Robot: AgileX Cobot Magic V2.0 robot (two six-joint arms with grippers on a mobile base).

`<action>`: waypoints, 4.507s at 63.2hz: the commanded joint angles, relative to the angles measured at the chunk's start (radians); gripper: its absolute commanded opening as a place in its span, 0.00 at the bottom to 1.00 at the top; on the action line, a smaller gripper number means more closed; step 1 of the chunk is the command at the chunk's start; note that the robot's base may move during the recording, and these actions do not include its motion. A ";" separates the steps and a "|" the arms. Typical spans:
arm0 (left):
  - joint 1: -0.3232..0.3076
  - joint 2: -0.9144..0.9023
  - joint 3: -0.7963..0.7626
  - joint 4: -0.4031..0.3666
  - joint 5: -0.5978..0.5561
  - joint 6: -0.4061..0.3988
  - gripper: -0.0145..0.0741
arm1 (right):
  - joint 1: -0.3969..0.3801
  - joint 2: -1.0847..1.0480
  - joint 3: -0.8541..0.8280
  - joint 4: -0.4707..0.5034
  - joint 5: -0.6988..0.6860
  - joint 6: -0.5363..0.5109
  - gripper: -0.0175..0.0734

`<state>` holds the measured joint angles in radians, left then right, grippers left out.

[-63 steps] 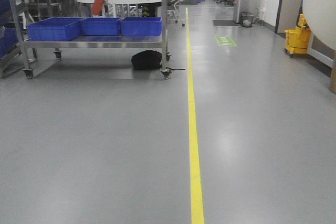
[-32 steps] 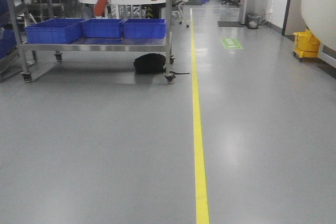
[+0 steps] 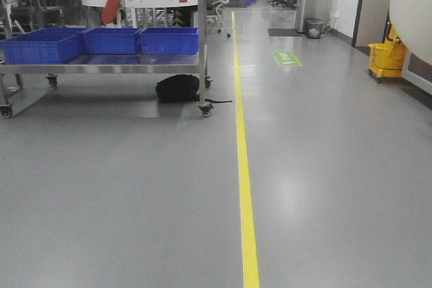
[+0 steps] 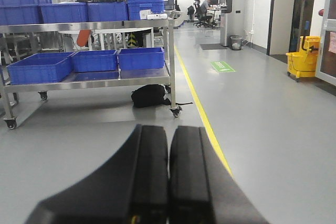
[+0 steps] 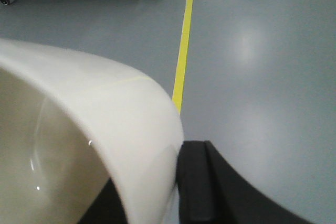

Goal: Move white bin to right shelf second layer
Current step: 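Drive forward along the yellow floor line carrying the bin, then turn the base past the blue-crate racks carrying the bin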

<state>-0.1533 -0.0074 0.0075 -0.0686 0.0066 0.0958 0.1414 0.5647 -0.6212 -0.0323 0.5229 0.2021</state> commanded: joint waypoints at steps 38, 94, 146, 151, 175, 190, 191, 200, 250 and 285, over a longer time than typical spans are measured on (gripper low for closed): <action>-0.001 -0.013 0.033 -0.005 -0.087 -0.007 0.26 | -0.006 0.000 -0.030 -0.003 -0.107 -0.002 0.25; -0.001 -0.013 0.033 -0.005 -0.087 -0.007 0.26 | -0.006 0.000 -0.030 -0.003 -0.107 -0.002 0.25; -0.001 -0.013 0.033 -0.005 -0.087 -0.007 0.26 | -0.006 0.000 -0.030 -0.003 -0.107 -0.002 0.25; -0.001 -0.013 0.033 -0.005 -0.087 -0.007 0.26 | -0.006 0.000 -0.030 -0.003 -0.107 -0.002 0.25; -0.001 -0.013 0.033 -0.005 -0.087 -0.007 0.26 | -0.006 0.000 -0.030 -0.003 -0.107 -0.002 0.25; -0.001 -0.013 0.033 -0.005 -0.087 -0.007 0.26 | -0.006 0.000 -0.030 -0.003 -0.107 -0.002 0.25; -0.001 -0.013 0.033 -0.005 -0.087 -0.007 0.26 | -0.006 0.000 -0.030 -0.003 -0.107 -0.002 0.25; -0.001 -0.013 0.033 -0.005 -0.087 -0.007 0.26 | -0.006 0.000 -0.030 -0.003 -0.107 -0.002 0.25; -0.001 -0.013 0.033 -0.005 -0.087 -0.007 0.26 | -0.006 0.000 -0.030 -0.003 -0.107 -0.002 0.25; -0.001 -0.013 0.033 -0.005 -0.087 -0.007 0.26 | -0.006 0.000 -0.030 -0.003 -0.107 -0.002 0.25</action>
<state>-0.1533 -0.0074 0.0075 -0.0686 0.0066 0.0958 0.1414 0.5647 -0.6212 -0.0323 0.5222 0.2021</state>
